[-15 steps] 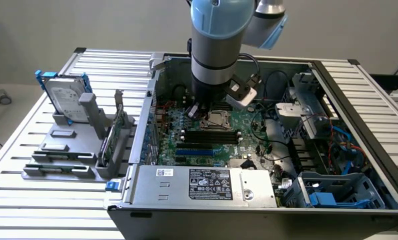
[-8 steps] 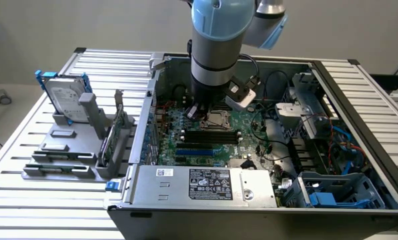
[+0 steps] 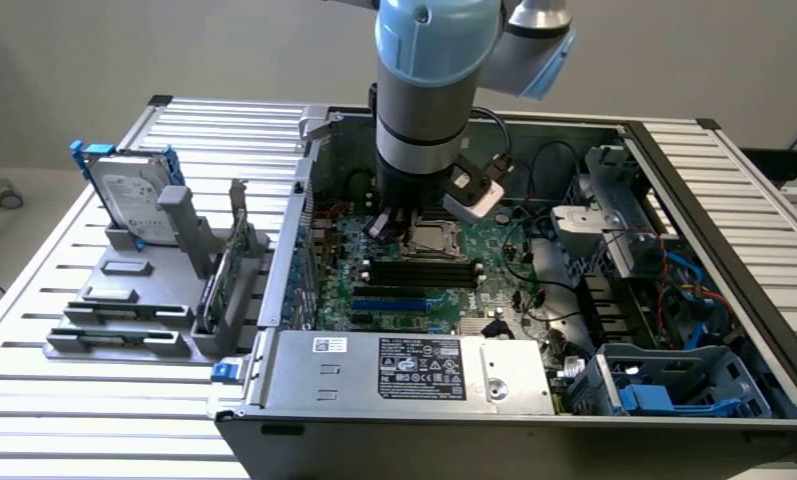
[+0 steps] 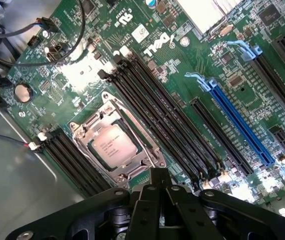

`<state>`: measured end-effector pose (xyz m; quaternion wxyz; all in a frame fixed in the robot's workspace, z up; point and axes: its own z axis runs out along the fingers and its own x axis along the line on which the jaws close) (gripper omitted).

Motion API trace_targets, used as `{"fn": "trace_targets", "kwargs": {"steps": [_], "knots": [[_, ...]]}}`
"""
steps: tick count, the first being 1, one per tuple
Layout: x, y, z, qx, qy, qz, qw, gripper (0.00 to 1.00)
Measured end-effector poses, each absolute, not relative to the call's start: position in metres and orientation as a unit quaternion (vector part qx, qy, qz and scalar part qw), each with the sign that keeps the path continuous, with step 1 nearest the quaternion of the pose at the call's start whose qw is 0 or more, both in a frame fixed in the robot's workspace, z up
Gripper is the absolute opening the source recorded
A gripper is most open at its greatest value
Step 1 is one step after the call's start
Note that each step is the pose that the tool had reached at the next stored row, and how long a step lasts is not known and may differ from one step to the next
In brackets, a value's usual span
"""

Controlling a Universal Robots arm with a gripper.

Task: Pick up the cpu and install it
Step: 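Install the first cpu locking lever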

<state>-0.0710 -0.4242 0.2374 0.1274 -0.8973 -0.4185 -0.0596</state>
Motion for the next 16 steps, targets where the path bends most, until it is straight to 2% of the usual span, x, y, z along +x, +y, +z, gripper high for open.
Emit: {"fn": "trace_targets", "kwargs": {"steps": [16], "knots": [[-0.076, -0.419, 0.22, -0.897, -0.419, -0.062, 0.123, 0.11]]}}
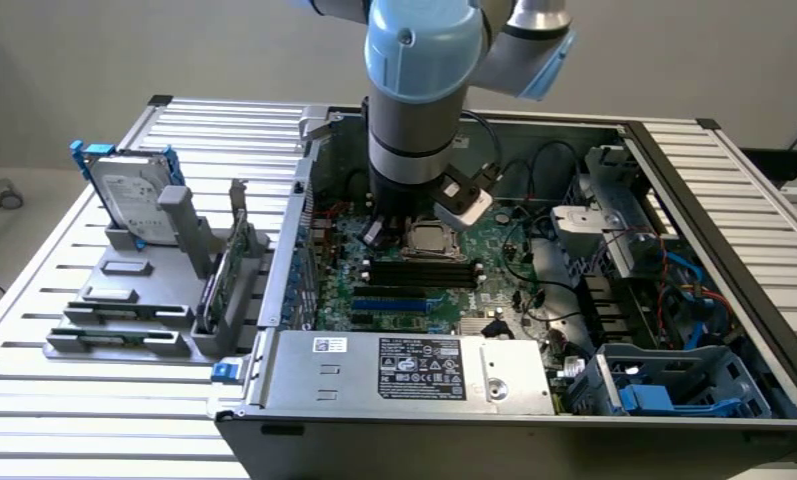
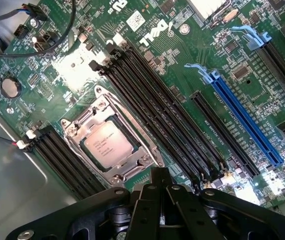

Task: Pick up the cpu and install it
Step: 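Install the first cpu locking lever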

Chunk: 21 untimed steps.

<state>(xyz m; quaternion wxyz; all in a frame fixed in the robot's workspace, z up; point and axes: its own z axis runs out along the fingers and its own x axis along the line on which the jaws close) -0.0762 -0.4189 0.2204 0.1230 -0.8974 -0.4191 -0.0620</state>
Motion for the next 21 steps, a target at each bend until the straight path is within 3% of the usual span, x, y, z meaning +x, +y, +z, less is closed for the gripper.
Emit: {"fn": "trace_targets", "kwargs": {"steps": [11, 21], "knots": [[-0.079, -0.414, 0.215, -0.898, -0.419, -0.061, 0.119, 0.11], [-0.079, -0.414, 0.24, -0.899, -0.419, -0.058, 0.113, 0.11]]}}
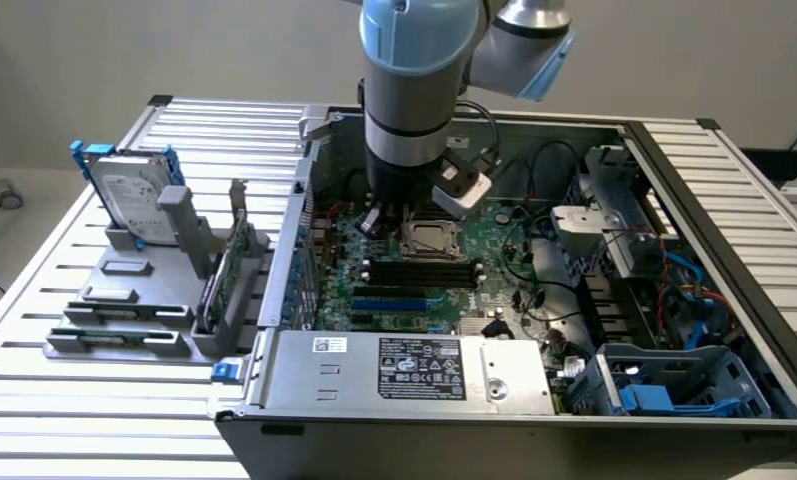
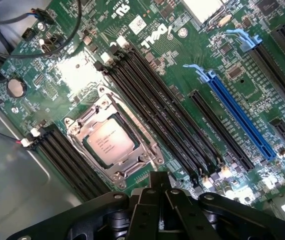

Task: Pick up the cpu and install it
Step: 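Install the first cpu locking lever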

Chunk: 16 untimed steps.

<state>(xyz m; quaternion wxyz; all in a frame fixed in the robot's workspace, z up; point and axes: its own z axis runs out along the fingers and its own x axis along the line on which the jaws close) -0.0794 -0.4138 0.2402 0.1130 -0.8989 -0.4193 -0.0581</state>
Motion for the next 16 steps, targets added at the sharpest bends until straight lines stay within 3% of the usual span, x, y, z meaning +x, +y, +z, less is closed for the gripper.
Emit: {"fn": "trace_targets", "kwargs": {"steps": [16], "knots": [[-0.078, -0.4161, 0.2503, -0.902, -0.415, -0.063, 0.101, 0.11]]}}
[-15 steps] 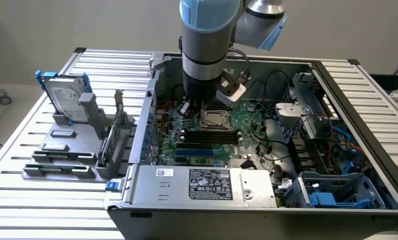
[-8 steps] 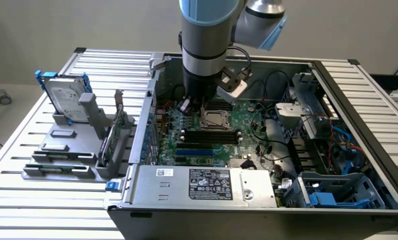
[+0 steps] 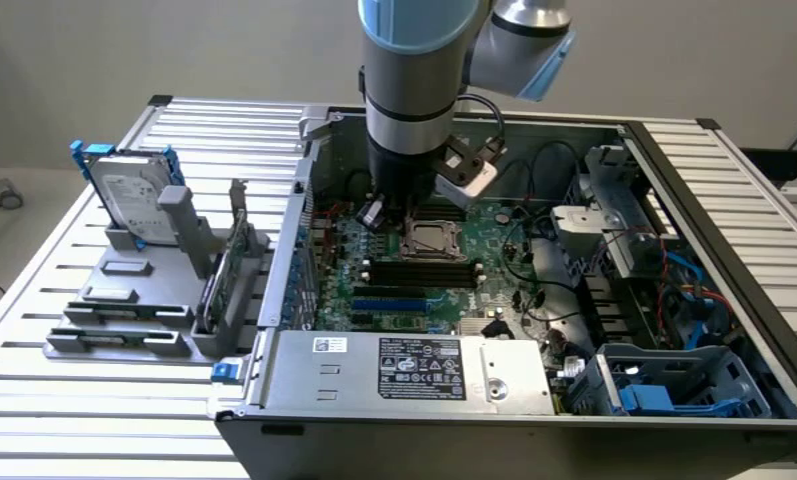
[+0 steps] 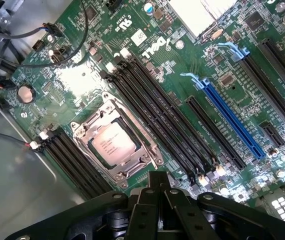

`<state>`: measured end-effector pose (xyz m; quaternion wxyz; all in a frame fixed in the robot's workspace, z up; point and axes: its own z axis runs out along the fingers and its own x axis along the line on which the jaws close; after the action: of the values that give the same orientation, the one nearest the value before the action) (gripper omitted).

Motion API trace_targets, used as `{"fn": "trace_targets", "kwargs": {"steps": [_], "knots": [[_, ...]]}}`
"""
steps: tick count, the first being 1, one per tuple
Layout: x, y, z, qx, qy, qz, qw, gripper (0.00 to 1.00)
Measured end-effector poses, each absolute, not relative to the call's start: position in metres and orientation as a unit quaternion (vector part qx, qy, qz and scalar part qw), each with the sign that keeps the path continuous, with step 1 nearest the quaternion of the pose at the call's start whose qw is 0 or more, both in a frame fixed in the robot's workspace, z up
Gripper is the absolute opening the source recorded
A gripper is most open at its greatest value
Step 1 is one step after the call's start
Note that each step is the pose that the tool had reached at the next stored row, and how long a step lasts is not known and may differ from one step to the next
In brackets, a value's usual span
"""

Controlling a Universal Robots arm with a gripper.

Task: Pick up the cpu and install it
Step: 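Install the first cpu locking lever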

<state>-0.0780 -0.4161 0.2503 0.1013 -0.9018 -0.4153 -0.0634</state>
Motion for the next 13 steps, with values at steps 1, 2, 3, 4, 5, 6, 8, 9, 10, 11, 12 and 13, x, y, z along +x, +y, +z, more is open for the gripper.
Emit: {"fn": "trace_targets", "kwargs": {"steps": [1, 2, 3, 4, 5, 6, 8, 9, 10, 11, 12, 13], "knots": [[-0.0778, -0.4164, 0.25, -0.902, -0.415, -0.064, 0.101, 0.11], [-0.0776, -0.4166, 0.2497, -0.902, -0.415, -0.065, 0.101, 0.11], [-0.0774, -0.4168, 0.2495, -0.902, -0.414, -0.065, 0.1, 0.11], [-0.0773, -0.417, 0.2494, -0.903, -0.414, -0.066, 0.099, 0.11], [-0.0772, -0.4171, 0.2494, -0.903, -0.413, -0.066, 0.099, 0.11], [-0.0771, -0.4173, 0.2492, -0.903, -0.413, -0.067, 0.098, 0.11], [-0.077, -0.418, 0.2484, -0.904, -0.412, -0.068, 0.095, 0.11], [-0.077, -0.4182, 0.2474, -0.904, -0.412, -0.069, 0.094, 0.11], [-0.077, -0.4186, 0.2463, -0.904, -0.412, -0.07, 0.093, 0.11], [-0.0771, -0.419, 0.2447, -0.904, -0.411, -0.07, 0.093, 0.11], [-0.0771, -0.4192, 0.243, -0.904, -0.411, -0.071, 0.092, 0.11], [-0.0771, -0.4193, 0.2412, -0.904, -0.411, -0.071, 0.092, 0.11]]}}
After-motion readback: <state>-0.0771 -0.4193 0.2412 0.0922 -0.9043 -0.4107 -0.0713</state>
